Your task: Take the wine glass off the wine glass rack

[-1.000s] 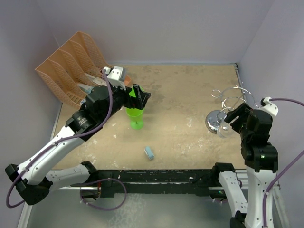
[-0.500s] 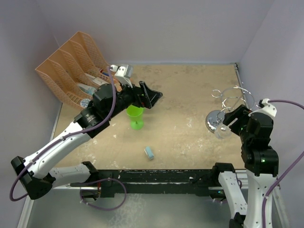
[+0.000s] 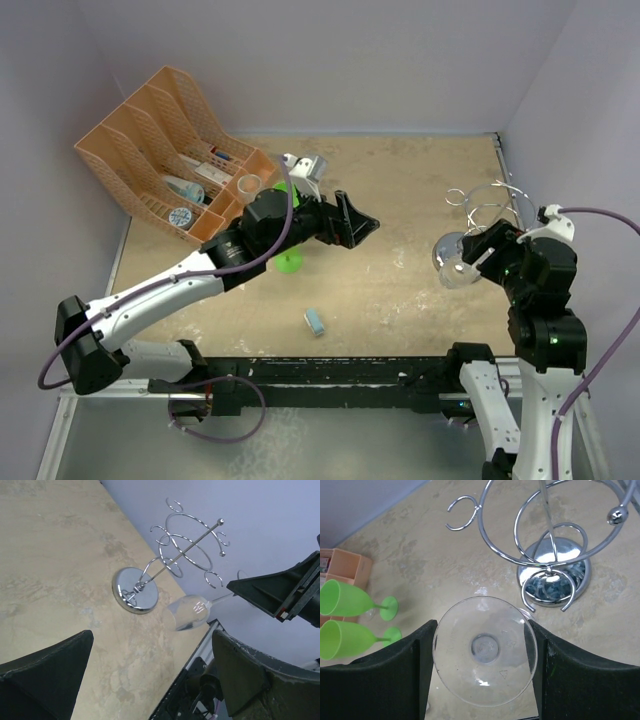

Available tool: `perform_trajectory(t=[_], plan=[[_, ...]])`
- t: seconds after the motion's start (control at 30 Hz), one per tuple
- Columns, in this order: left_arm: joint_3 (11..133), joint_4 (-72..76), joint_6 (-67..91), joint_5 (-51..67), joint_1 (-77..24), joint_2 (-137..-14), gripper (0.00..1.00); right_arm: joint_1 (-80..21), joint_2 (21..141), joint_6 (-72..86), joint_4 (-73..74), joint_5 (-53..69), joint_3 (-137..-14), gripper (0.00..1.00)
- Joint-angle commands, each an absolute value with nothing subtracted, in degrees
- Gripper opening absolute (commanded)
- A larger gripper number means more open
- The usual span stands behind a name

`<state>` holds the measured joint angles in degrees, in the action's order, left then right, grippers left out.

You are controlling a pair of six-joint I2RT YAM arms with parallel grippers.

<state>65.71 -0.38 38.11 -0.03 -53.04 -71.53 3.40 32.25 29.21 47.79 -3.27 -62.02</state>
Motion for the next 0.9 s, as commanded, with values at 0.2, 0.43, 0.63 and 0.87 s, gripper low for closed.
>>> perform_trajectory(t=[0.2, 0.43, 0.63, 0.87], plan=[[62.32, 15.29, 47.19, 5.35, -53.61, -76.74, 1.0, 3.24, 37.33, 29.47, 36.23, 8.84, -66.72, 0.16], [60.36, 20.41, 51.09, 5.42, -53.53, -78.49, 1.0, 3.25, 42.02, 31.45, 33.09, 13.16, -69.0, 0.15], [57.05, 29.26, 57.88, 8.72, -52.15, -80.77, 1.0, 3.25, 45.1, 34.31, 29.86, 17.24, -69.67, 0.15], [54.32, 39.59, 66.97, 13.55, -49.34, -84.82, 1.0, 3.25, 47.85, 38.22, 26.46, 21.32, -71.29, 0.14]])
